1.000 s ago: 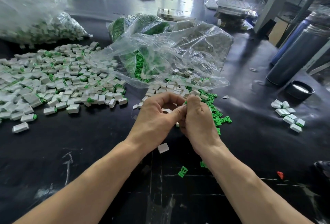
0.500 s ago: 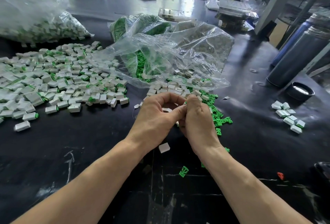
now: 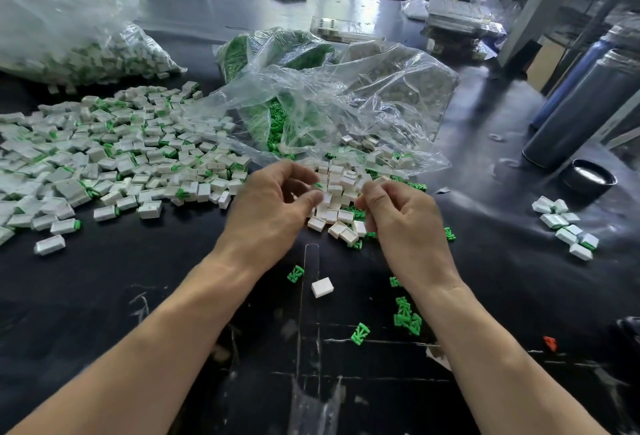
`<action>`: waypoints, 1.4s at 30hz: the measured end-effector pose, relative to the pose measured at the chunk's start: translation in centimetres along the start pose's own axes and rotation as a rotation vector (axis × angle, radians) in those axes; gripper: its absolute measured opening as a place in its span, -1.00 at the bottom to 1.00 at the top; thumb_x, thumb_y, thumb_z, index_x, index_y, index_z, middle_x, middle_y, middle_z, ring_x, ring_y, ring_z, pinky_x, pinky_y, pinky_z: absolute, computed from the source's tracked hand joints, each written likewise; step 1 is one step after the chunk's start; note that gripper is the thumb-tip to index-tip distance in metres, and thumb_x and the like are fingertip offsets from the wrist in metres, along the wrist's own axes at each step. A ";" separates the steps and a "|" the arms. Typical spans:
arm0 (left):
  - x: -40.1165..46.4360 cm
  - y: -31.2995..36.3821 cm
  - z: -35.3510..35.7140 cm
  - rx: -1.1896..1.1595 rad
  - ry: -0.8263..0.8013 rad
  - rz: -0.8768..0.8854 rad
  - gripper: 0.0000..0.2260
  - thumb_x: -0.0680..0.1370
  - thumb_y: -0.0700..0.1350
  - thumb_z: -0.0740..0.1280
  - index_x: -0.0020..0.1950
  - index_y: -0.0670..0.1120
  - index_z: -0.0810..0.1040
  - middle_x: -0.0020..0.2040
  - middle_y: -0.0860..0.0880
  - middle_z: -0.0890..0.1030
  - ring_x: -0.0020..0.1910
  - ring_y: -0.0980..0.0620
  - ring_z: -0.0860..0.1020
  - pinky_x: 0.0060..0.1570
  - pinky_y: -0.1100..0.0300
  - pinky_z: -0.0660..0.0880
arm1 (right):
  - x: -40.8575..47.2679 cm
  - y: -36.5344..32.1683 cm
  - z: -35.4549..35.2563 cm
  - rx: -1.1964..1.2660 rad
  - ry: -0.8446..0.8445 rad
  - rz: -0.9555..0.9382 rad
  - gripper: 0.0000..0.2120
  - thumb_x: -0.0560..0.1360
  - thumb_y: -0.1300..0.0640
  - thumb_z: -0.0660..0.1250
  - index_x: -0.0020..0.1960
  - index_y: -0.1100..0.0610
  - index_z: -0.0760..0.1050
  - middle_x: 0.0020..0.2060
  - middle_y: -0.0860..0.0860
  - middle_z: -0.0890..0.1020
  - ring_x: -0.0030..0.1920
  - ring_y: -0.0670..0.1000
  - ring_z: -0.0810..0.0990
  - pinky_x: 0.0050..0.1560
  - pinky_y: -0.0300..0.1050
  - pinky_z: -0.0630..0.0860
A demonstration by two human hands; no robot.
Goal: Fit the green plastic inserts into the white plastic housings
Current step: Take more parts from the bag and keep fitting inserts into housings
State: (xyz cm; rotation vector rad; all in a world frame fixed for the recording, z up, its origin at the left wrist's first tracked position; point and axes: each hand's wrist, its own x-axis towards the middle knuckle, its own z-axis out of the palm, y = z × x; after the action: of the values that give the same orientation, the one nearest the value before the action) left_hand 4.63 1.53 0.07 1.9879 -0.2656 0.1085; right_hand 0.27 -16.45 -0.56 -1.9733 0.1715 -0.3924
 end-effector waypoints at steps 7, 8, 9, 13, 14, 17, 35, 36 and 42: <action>1.7 -1.8 -3.2 0.448 0.170 -0.042 -0.90 0.52 -0.04 0.51 -0.17 0.12 0.64 -0.24 0.18 0.63 -0.25 0.20 0.57 -0.15 0.19 0.52 | 0.1 0.2 -1.0 -0.251 -0.084 0.062 -0.78 0.63 -0.05 0.38 -0.18 -0.04 0.60 -0.27 -0.13 0.63 -0.22 -0.16 0.57 -0.20 -0.24 0.43; 1.8 -2.0 -3.5 0.505 0.183 -0.053 -0.91 0.51 -0.03 0.51 -0.16 0.13 0.65 -0.21 0.14 0.65 -0.17 0.08 0.61 -0.03 0.08 0.55 | 0.1 0.2 -1.1 -0.267 -0.093 0.065 -0.80 0.62 -0.04 0.40 -0.18 -0.06 0.60 -0.27 -0.14 0.63 -0.22 -0.17 0.57 -0.20 -0.25 0.43; 2.0 -2.1 -3.8 0.559 0.196 -0.065 -0.92 0.50 -0.03 0.51 -0.15 0.12 0.66 -0.16 0.09 0.67 -0.09 0.00 0.62 0.07 0.01 0.55 | 0.2 0.2 -1.1 -0.286 -0.102 0.066 -0.81 0.61 -0.04 0.41 -0.19 -0.09 0.60 -0.27 -0.15 0.63 -0.23 -0.18 0.57 -0.21 -0.26 0.42; 2.4 -2.3 -4.2 0.689 0.234 -0.094 -0.96 0.49 -0.01 0.52 -0.08 0.11 0.70 -0.06 0.01 0.68 0.06 -0.12 0.61 0.17 -0.05 0.45 | 0.1 0.3 -1.2 -0.338 -0.141 0.080 -0.85 0.58 -0.06 0.45 -0.17 -0.11 0.62 -0.27 -0.19 0.64 -0.22 -0.23 0.58 -0.24 -0.32 0.40; 2.5 -2.4 -4.2 0.698 0.236 -0.095 -0.95 0.50 -0.01 0.52 -0.06 0.11 0.70 -0.05 -0.01 0.68 0.07 -0.13 0.60 0.18 -0.07 0.46 | 0.1 0.3 -1.3 -0.345 -0.149 0.084 -0.86 0.57 -0.07 0.46 -0.16 -0.11 0.63 -0.26 -0.20 0.64 -0.21 -0.23 0.59 -0.23 -0.32 0.40; 2.6 -2.5 -4.2 0.703 0.250 -0.092 -0.89 0.50 -0.03 0.52 0.02 0.09 0.72 0.00 -0.05 0.67 0.11 -0.15 0.59 0.20 -0.07 0.44 | 0.1 0.3 -1.6 -0.354 -0.163 0.091 -0.84 0.57 -0.10 0.45 -0.17 -0.10 0.63 -0.27 -0.20 0.62 -0.22 -0.22 0.57 -0.21 -0.26 0.41; 2.0 -2.3 -3.0 0.654 0.214 0.073 -0.91 0.52 -0.12 0.51 0.00 0.04 0.73 -0.03 -0.01 0.65 0.07 -0.08 0.57 0.16 -0.05 0.45 | 0.6 0.2 -3.5 -0.393 -0.251 0.130 -0.86 0.51 -0.13 0.51 -0.16 -0.11 0.66 -0.32 -0.16 0.60 -0.35 -0.20 0.53 -0.29 -0.28 0.41; 1.9 -2.2 -2.8 0.617 0.193 0.096 -0.91 0.52 -0.13 0.51 -0.01 0.03 0.73 -0.06 0.00 0.64 0.02 -0.05 0.56 0.14 -0.05 0.48 | 0.6 0.2 -3.5 -0.384 -0.272 0.133 -0.88 0.50 -0.12 0.52 -0.15 -0.12 0.66 -0.35 -0.17 0.59 -0.38 -0.20 0.51 -0.30 -0.28 0.41; 1.4 -1.7 -2.2 0.589 0.033 0.106 -0.90 0.53 -0.08 0.50 0.01 0.11 0.69 -0.10 0.13 0.53 -0.02 0.12 0.43 0.16 0.11 0.30 | 0.3 -0.1 -3.3 -0.349 -0.339 0.099 -0.91 0.47 -0.02 0.58 -0.11 -0.12 0.67 -0.39 -0.17 0.49 -0.44 -0.22 0.42 -0.41 -0.37 0.39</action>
State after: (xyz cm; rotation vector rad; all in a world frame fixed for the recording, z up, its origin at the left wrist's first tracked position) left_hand 6.54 4.05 -0.25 2.5518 -0.3454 0.3164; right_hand -0.59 -19.29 0.82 -2.3298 0.1246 0.0452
